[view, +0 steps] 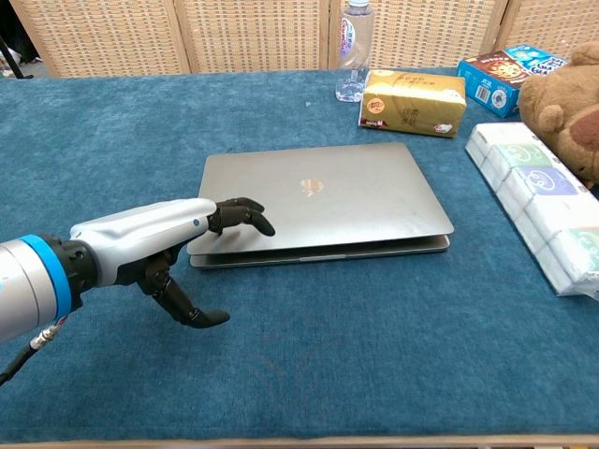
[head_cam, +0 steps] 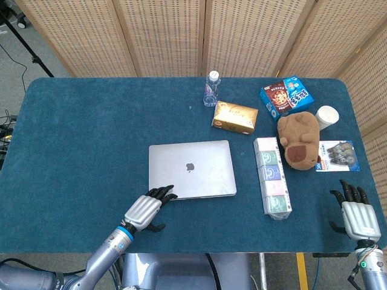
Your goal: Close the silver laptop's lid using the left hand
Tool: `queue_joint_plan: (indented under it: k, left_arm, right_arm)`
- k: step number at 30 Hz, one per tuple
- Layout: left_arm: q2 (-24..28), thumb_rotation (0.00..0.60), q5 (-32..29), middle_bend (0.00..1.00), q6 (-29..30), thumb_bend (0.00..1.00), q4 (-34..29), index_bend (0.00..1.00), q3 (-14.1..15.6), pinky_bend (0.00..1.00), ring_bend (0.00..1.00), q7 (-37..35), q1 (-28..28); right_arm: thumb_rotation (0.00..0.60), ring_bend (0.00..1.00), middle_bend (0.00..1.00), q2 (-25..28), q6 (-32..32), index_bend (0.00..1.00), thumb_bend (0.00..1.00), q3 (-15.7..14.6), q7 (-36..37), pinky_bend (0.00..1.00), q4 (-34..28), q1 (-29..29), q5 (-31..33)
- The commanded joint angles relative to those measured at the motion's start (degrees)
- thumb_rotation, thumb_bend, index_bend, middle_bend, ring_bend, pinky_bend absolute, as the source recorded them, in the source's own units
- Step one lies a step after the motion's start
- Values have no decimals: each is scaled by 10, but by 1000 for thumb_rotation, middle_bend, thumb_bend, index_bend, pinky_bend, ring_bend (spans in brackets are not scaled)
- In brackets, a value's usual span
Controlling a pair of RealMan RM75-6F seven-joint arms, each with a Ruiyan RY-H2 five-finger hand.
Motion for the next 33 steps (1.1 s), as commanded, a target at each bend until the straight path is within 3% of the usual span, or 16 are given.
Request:
queue_joint_plan:
  k: [1, 12, 26, 33]
  left_arm:
    - [-2, 600, -1, 0, -3, 255, 6, 183, 6, 124, 76, -5, 6]
    - [-3, 600, 3, 0, -9, 255, 21, 183, 10, 124, 75, -14, 17]
    - [12, 600, 48, 0, 6, 255, 18, 183, -40, 124, 67, 14, -5]
    - [44, 600, 62, 0, 35, 255, 18, 183, -55, 124, 66, 27, 1]
  right_arm:
    - [600, 0, 0, 0, 0, 205, 240, 0, 0, 0, 0, 0, 0]
    - [600, 0, 0, 0, 0, 206, 240, 0, 0, 0, 0, 0, 0]
    - [600, 0, 0, 0, 0, 206, 240, 0, 0, 0, 0, 0, 0]
    - [600, 0, 0, 0, 0, 206, 240, 0, 0, 0, 0, 0, 0]
